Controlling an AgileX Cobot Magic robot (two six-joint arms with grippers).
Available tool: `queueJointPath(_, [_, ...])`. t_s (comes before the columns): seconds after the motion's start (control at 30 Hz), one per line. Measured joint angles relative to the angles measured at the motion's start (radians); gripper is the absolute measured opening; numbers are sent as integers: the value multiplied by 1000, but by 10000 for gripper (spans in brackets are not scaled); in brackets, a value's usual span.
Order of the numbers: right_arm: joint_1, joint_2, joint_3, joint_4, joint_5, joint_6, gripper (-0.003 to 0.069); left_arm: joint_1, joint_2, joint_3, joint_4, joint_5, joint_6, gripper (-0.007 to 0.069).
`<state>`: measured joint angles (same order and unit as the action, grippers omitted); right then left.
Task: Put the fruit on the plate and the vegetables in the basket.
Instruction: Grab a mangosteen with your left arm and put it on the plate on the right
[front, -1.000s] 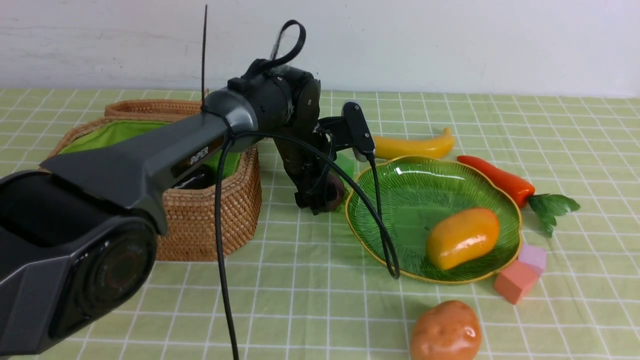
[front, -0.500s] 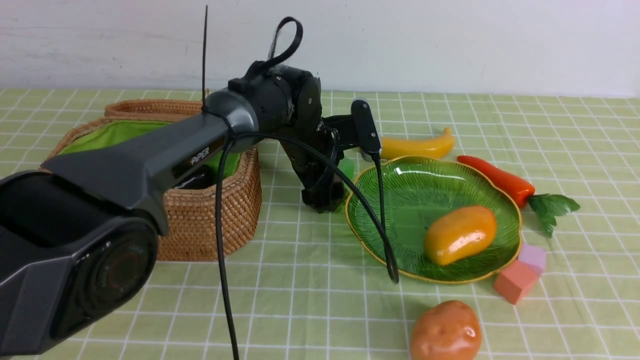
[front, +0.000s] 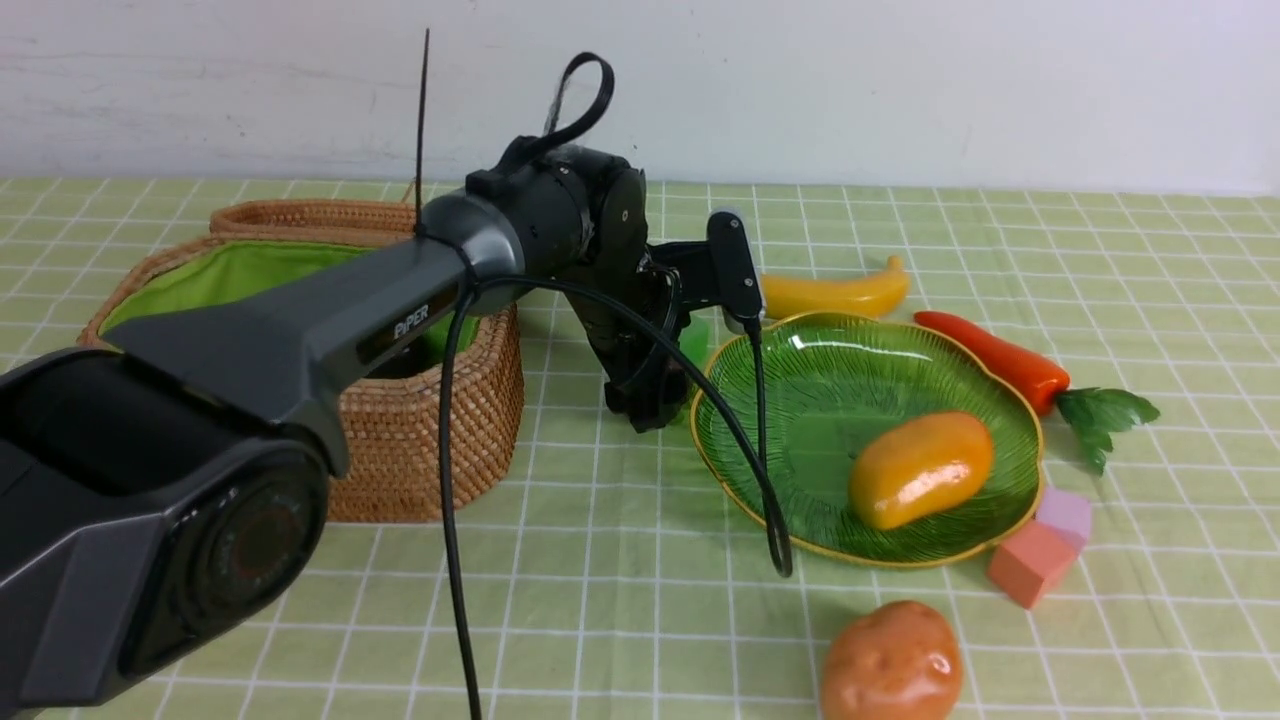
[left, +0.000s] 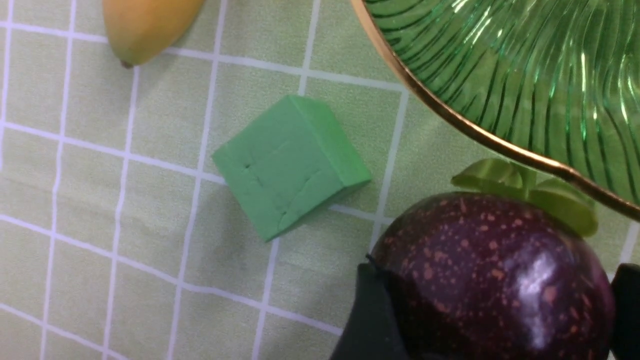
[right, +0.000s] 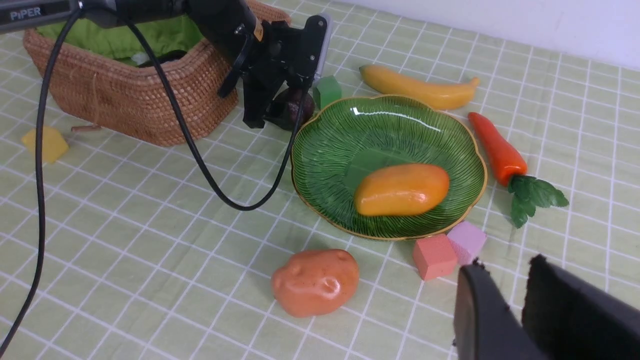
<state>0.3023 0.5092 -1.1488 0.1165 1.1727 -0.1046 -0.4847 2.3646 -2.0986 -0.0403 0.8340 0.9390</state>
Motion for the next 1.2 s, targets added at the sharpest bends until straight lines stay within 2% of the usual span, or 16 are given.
queueJointPath(0.27, [0,0,0,1,0,0,153,0,-18,0,26,45,-3,535])
queueJointPath(0.43, [0,0,0,6,1,0,157,0,-69,4,40,98,-45,534])
queueJointPath(0.53, [0,0,0,5,1,0,157,-5,-108,4,17,128,-71,534])
queueJointPath(0.7, [0,0,0,-26,-5,0,160,-37,-150,4,-116,154,-112,534])
queueJointPath(0.77, [0,0,0,-90,-28,25,160,-74,-150,4,-231,119,-129,534])
queueJointPath(0.87, [0,0,0,-141,-56,70,160,-105,-134,4,-306,34,-155,534])
queueJointPath(1.0, [0,0,0,-156,-58,99,160,-120,-97,4,-332,-106,-195,534])
queueJointPath(1.2, [0,0,0,-148,-38,105,163,-119,-56,4,-330,-152,-205,534])
